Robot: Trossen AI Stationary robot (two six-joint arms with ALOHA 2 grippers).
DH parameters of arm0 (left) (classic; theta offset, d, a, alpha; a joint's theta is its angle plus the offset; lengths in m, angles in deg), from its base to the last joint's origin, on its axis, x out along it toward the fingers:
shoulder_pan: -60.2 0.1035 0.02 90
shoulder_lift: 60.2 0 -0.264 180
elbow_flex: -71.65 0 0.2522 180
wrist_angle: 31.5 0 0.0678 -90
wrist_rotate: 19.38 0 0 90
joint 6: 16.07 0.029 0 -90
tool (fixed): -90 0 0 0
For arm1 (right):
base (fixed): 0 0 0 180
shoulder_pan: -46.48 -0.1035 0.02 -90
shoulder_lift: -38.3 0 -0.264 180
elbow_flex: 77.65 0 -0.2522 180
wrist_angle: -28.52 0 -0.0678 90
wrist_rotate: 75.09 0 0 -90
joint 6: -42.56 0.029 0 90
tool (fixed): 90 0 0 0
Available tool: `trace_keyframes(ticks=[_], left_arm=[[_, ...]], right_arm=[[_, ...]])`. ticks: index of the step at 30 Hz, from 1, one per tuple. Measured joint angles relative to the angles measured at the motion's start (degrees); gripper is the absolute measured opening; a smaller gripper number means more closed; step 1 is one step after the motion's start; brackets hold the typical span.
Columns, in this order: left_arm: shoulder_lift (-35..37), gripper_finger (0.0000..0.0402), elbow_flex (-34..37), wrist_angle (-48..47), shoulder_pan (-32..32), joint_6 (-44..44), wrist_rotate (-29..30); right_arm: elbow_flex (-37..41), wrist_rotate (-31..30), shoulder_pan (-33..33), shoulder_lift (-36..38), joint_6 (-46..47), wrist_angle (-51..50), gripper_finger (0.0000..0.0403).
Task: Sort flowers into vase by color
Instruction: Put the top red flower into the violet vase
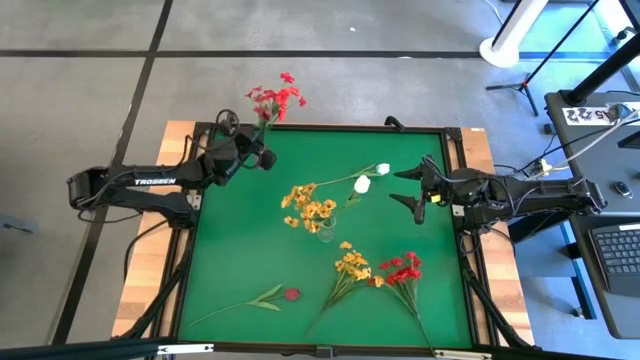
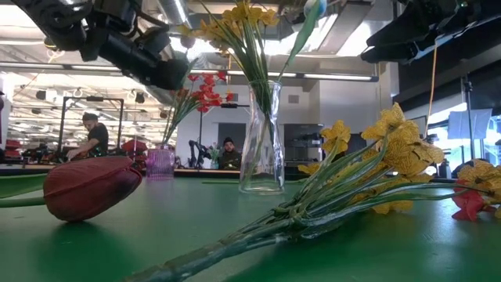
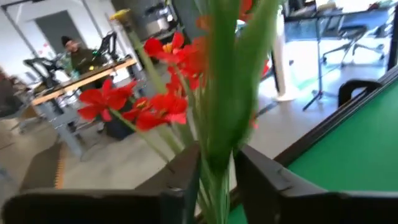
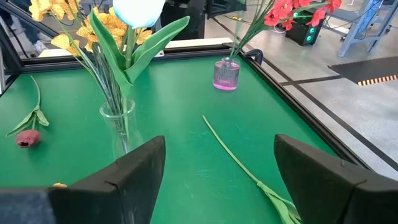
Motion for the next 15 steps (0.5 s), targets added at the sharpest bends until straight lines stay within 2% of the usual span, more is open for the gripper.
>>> trace_keyframes(ticks=[7, 11, 15], left_arm=[[3.9, 0.0186, -3.7, -18.5, -4.3, -9.9, 8.7], [4.5, 0.0228, -6.1, -28.2, -4.3, -16.7, 9.1], [4.5, 0.0247, -8.2, -33.8, -3.6, -19.9, 8.8]], right_arm=[[0.0, 0.0, 0.0, 0.0, 0.0, 0.1, 0.0298], [0.0, 0.0, 0.0, 0.0, 0.1, 1.6, 0.0298], [0.0, 0.1, 0.0, 0.0, 0.1, 3.5, 0.0298]])
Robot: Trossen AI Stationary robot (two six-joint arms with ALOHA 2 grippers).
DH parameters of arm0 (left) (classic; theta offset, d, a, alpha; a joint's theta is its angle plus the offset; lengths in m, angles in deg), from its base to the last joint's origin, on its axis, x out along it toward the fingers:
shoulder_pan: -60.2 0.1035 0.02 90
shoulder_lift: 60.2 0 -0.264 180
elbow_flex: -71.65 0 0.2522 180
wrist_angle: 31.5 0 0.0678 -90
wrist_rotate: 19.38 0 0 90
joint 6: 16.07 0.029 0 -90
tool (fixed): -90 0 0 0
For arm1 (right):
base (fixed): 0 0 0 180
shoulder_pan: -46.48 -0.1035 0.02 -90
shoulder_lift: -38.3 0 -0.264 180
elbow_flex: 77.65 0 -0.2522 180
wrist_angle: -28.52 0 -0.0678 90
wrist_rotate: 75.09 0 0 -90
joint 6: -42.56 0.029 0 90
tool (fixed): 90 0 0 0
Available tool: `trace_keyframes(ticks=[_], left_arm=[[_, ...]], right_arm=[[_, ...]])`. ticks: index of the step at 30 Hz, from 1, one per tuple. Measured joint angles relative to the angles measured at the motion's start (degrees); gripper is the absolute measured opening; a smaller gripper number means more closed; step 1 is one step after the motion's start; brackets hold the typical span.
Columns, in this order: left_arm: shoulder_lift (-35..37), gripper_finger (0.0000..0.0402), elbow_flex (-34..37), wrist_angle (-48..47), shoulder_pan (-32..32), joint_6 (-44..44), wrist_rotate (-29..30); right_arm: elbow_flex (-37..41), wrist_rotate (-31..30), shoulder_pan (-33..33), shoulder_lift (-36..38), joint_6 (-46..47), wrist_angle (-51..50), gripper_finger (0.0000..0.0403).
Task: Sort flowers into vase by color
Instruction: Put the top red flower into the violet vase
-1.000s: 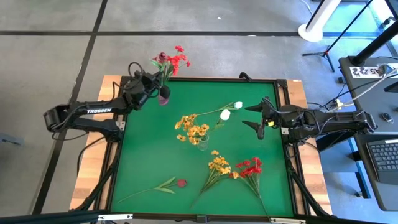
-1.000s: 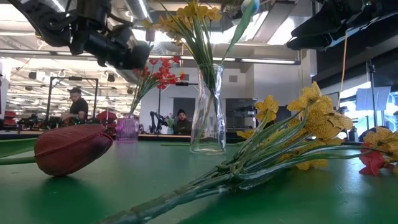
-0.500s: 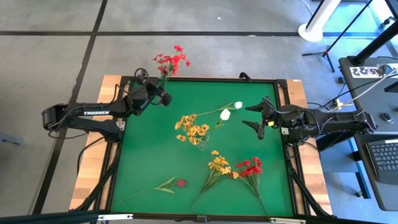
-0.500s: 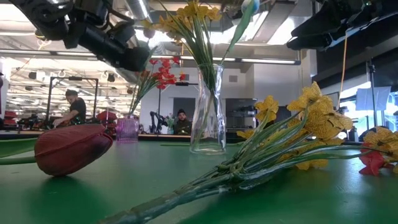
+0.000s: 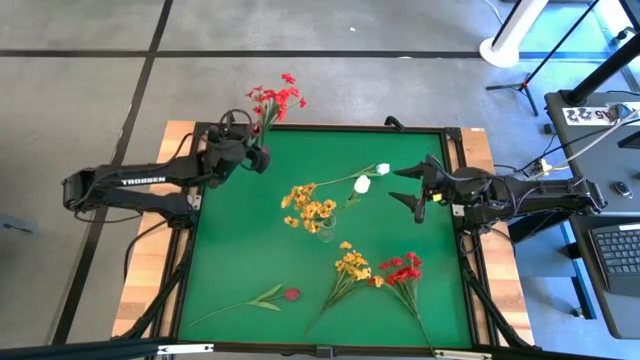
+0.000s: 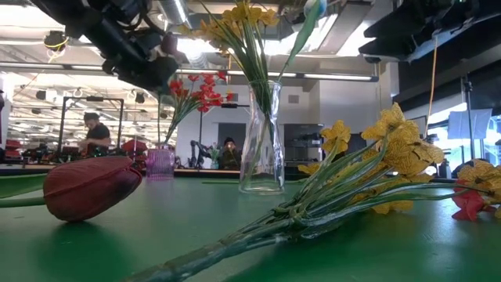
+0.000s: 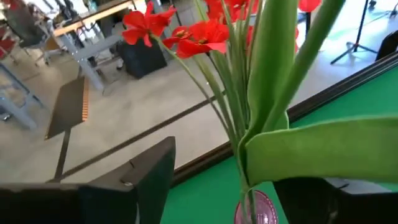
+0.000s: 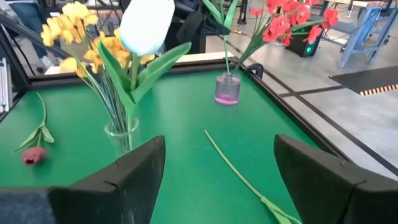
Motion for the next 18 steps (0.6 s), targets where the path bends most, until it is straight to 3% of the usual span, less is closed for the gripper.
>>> trace_keyframes(ticks=[11, 18], left_arm=[[0.0, 0.025, -11.7, -22.4, -0.1, -9.9, -2.3], [0.0, 0.025, -15.2, -23.7, -0.8, -10.3, -6.2]], right_arm=[[0.0, 0.0, 0.0, 0.0, 0.0, 0.0, 0.0298], [0.0, 0.1, 0.0, 0.0, -0.1, 0.0, 0.0298]])
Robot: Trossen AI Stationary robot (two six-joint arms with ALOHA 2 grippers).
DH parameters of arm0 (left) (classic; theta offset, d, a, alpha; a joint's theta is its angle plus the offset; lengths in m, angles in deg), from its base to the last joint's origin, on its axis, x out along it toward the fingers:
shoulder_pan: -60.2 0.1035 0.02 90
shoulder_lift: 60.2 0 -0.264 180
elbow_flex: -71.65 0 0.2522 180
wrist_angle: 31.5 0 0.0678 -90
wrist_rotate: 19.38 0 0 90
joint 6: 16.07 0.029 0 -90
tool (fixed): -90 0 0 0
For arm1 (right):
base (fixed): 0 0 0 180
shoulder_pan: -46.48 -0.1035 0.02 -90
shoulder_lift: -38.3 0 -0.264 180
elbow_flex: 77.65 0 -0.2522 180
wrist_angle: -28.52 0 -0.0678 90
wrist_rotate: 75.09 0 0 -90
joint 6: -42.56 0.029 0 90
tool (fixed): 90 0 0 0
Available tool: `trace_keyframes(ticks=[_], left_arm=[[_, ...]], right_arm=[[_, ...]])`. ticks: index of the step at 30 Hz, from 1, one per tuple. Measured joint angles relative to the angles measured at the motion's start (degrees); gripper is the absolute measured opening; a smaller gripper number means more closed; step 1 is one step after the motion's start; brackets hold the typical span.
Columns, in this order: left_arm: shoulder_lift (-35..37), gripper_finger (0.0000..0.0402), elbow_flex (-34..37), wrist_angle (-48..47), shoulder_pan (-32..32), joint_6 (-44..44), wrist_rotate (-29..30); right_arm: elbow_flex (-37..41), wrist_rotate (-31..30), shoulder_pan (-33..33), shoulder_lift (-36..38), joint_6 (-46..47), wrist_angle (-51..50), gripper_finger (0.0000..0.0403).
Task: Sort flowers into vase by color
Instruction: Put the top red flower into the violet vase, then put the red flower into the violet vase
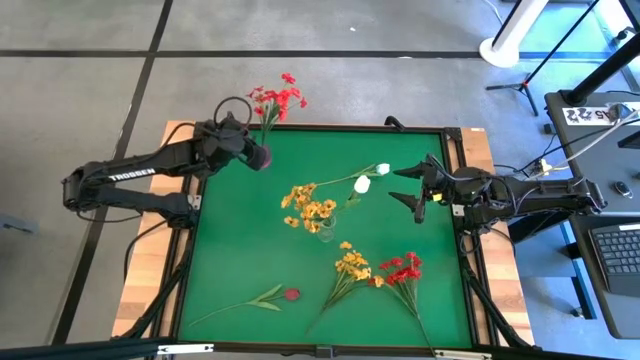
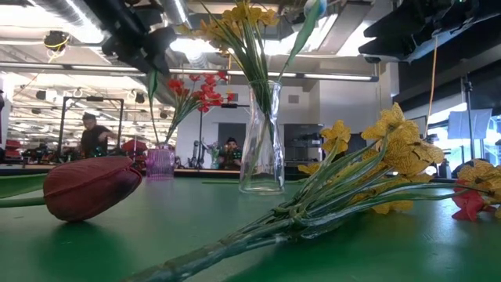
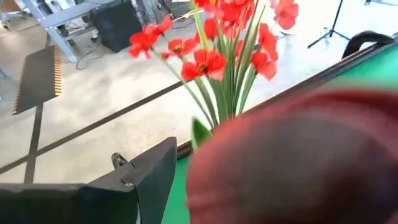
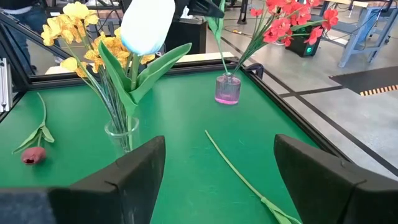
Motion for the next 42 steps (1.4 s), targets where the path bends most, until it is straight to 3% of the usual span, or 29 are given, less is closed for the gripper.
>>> trace_keyframes(ticks=[20, 25, 33, 42], left_arm=[[0.0, 0.025, -14.1, -2.1, -2.5, 3.5, -3.7], [0.0, 0.025, -15.8, -2.6, -8.9, 3.1, -6.8], [-0.3, 0.025, -16.7, -4.4, -23.9, -1.7, -6.9], [-6.4, 0.0244, -16.7, -17.4, -38.9, -16.1, -7.6]], right_arm=[[0.0, 0.0, 0.0, 0.0, 0.0, -0.2, 0.0298], [0.0, 0.0, 0.0, 0.0, 0.0, -1.1, 0.0298], [0.0, 0.0, 0.0, 0.0, 0.1, -1.0, 0.0298], [0.0, 0.0, 0.0, 0.0, 0.5, -0.9, 0.0298]])
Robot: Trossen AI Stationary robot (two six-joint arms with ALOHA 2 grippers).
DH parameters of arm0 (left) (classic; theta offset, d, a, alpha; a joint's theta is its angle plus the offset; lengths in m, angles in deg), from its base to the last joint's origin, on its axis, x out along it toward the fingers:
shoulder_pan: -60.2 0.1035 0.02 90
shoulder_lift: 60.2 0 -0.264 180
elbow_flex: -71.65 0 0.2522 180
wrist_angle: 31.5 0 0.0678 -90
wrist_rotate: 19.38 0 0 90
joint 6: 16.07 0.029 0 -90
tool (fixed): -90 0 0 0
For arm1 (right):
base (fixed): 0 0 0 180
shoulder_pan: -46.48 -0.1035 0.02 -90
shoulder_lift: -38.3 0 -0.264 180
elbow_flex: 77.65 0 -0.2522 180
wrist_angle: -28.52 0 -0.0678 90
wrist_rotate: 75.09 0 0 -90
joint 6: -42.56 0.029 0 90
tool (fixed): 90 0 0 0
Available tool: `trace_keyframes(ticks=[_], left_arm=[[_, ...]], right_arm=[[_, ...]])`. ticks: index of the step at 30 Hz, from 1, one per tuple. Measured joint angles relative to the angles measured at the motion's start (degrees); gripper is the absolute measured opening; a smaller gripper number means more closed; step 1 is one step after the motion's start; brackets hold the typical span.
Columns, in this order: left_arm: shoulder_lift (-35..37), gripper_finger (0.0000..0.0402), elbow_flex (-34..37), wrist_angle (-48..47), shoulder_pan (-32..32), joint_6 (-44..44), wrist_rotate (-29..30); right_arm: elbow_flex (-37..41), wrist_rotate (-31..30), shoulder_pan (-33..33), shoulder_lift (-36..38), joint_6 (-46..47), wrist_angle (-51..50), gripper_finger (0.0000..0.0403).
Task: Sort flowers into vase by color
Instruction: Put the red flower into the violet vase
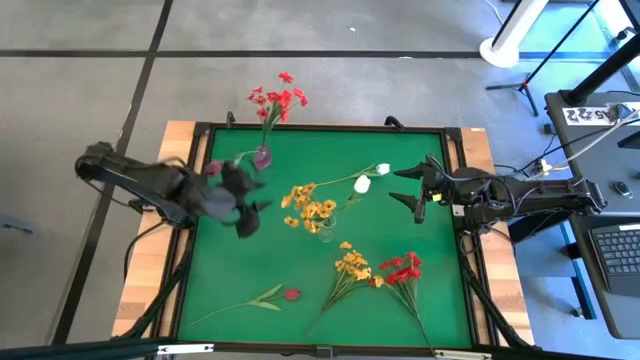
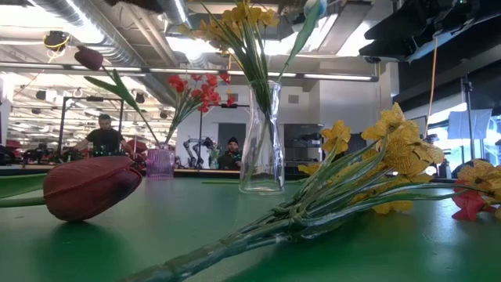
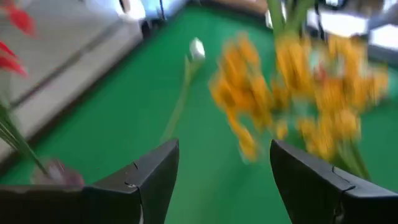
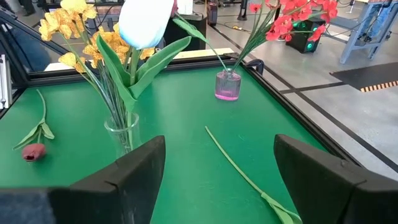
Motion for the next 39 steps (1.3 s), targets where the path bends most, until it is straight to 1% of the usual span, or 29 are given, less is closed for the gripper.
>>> trace_keyframes(ticks=[2, 5, 13, 17, 20, 25, 29, 33, 39], left_arm=[[-2.7, 0.0238, 0.0, -3.1, -2.8, -4.2, -1.7], [-6.8, 0.0228, 0.0, -5.5, -6.1, -10.7, -6.7], [-19.3, 0.0212, 0.0, -4.4, -14.2, -22.9, -24.0], [-25.0, 0.0212, 0.0, -2.7, -18.0, -29.1, -30.4], [-28.7, 0.0212, 0.0, 1.3, -20.7, -32.0, -31.7], [-34.2, 0.0211, 0.0, 8.5, -25.1, -32.9, -30.1], [-38.7, 0.0211, 0.0, 6.6, -27.3, -33.3, -29.2], [-42.4, 0.0211, 0.1, 4.2, -27.9, -33.3, -29.3], [-45.0, 0.0211, 0.0, 4.6, -27.7, -33.3, -29.9]], right_arm=[[0.0, 0.0, 0.0, 0.0, 0.0, 0.0, 0.0298], [0.0, 0.0, 0.0, 0.0, 0.0, 0.1, 0.0298], [0.0, 0.0, 0.0, 0.0, 0.1, 0.1, 0.0298], [0.0, 0.0, 0.0, 0.0, 0.1, 0.2, 0.0298], [0.0, 0.0, 0.0, 0.0, 0.1, 0.5, 0.0298], [0.0, 0.0, 0.0, 0.0, 0.9, 1.0, 0.0298], [0.0, 0.0, 0.0, 0.0, 1.3, 1.0, 0.0298], [0.0, 0.0, 0.0, 0.0, 1.8, 1.0, 0.0298], [0.0, 0.0, 0.0, 0.0, 2.6, 0.9, 0.0298]])
